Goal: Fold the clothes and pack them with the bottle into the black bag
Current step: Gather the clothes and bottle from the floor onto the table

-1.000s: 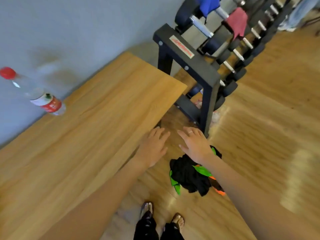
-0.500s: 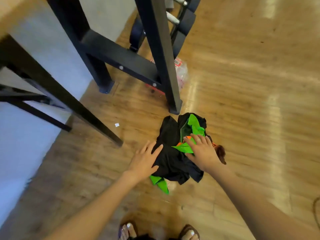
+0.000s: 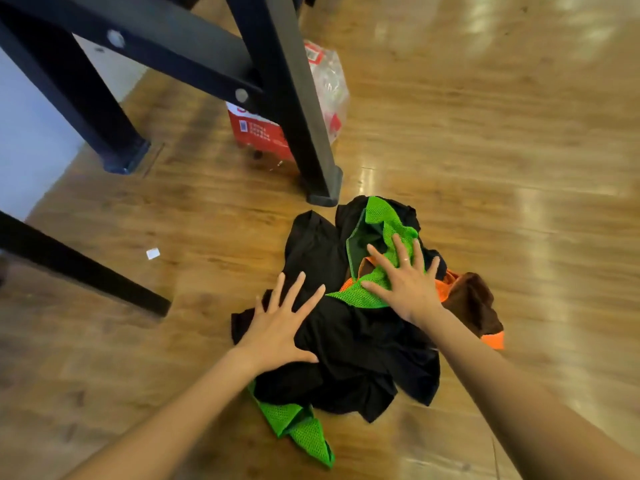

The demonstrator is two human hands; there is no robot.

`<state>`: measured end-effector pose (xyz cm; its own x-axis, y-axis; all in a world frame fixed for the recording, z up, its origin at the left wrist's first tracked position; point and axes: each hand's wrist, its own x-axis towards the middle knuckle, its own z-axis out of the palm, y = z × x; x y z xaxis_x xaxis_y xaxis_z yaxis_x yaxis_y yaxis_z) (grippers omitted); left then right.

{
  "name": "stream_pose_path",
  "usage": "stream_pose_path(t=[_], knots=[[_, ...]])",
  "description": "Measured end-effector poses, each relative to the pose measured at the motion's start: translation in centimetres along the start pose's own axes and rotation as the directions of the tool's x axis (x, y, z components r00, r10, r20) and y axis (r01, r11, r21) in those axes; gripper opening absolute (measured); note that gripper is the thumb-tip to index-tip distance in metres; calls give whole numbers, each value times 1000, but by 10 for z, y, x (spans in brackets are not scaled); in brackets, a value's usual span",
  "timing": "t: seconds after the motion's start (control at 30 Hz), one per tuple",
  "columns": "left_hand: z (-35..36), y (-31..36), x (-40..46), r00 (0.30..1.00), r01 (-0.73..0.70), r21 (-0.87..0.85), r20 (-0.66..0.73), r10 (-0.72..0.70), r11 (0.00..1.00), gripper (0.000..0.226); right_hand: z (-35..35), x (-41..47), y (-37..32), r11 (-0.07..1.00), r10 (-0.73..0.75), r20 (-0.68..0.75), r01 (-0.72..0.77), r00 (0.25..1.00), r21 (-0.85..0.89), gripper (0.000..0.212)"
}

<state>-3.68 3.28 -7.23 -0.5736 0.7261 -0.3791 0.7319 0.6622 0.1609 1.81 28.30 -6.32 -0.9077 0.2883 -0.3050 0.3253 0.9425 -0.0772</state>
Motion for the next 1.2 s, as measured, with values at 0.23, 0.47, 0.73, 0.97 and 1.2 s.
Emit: stream_pose_path(t=[0.23,0.47,0.73,0.97,1.2], knots=[[9,3,0,996,-20,-53,-86,15,998,116,33,-18,-20,990,-52,-25,55,998,128,107],[15,4,5,972,-70,-173,-232,28,982,125,45,-40,-46,951,-194,-165,227,967,210,86],[14,-3,-2,969,-112,-231,-241,54,966,120,33,-43,-4,934,99,-286,10,953,357,79],[6,-15,-3,991,-48,-340,-135,1,939,126,37,-50,43,715,471,-47,-350,881,605,87],[6,-5,7,994,-87,-418,-91,53,904,127,31,-32,2,662,129,-123,7,984,750,80]])
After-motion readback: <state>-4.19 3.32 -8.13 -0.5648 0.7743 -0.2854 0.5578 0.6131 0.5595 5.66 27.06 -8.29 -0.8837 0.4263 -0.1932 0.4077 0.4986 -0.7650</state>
